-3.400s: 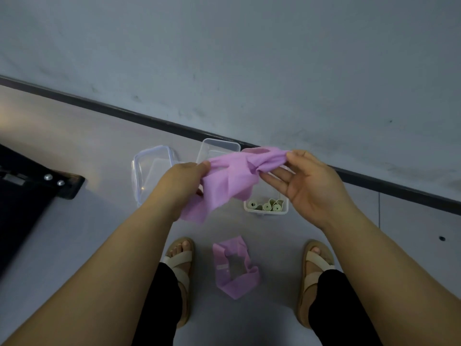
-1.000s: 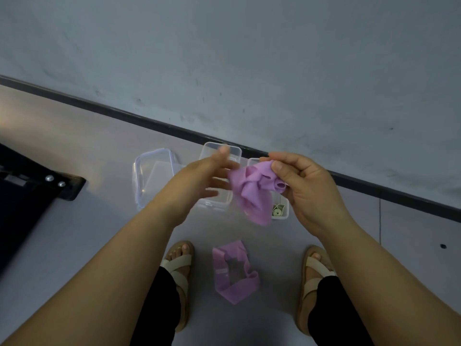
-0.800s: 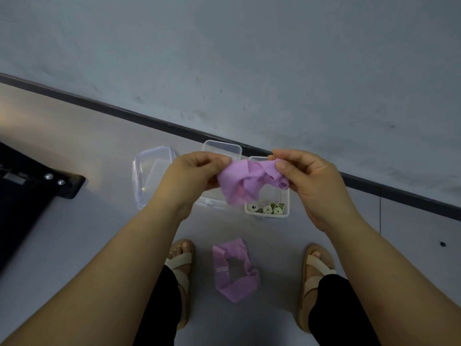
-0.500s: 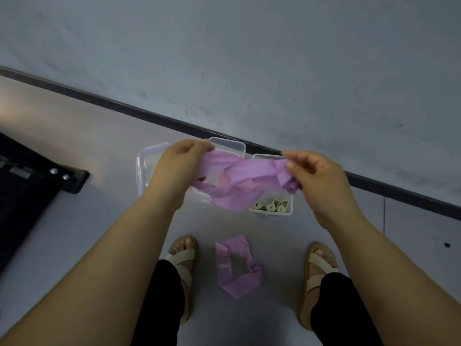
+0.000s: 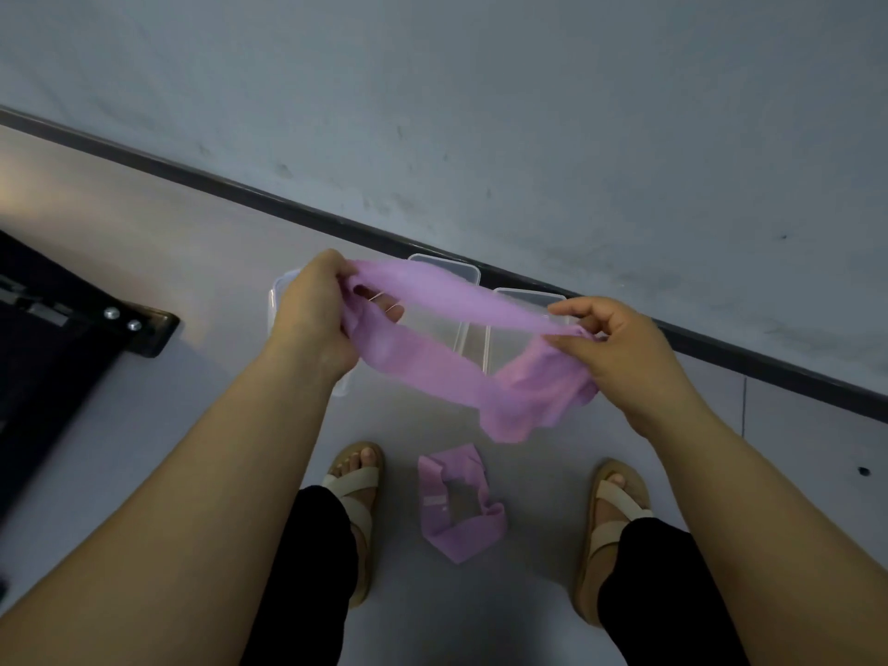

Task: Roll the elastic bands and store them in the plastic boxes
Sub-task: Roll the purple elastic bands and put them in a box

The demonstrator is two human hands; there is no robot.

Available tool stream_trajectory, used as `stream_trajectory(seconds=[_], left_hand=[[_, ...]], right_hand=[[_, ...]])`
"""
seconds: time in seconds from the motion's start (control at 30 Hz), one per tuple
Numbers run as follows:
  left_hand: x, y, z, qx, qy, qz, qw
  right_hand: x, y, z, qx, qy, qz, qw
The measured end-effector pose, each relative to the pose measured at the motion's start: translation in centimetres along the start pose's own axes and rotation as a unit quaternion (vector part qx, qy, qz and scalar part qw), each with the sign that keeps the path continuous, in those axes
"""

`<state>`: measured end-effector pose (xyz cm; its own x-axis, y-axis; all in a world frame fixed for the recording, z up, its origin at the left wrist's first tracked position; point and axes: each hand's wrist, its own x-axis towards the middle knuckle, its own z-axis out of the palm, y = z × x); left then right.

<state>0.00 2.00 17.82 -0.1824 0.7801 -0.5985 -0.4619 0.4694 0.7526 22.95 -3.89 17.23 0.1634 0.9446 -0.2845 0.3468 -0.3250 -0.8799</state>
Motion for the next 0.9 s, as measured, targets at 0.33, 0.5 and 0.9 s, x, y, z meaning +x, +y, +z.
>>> stream_trajectory(seconds=[0.33, 0.5, 0.9], left_hand=[[-0.6, 1.0, -0.2, 0.389, -0.004, 0.024, 0.921], [-3.6, -1.0, 0.5, 0.472, -0.176, 0.059, 0.862], [-3.8, -0.7, 1.3, 0.439, -0.299, 0.060, 0.845]], right_hand=[[-0.4, 0.7, -0.1, -0.139, -0.240, 0.055, 0.959], [-1.2, 1.2, 1.0, -0.223, -0.336, 0.079, 0.912], [-1.1, -0.5, 1.5, 0.041, -0.256, 0.003, 0.966]])
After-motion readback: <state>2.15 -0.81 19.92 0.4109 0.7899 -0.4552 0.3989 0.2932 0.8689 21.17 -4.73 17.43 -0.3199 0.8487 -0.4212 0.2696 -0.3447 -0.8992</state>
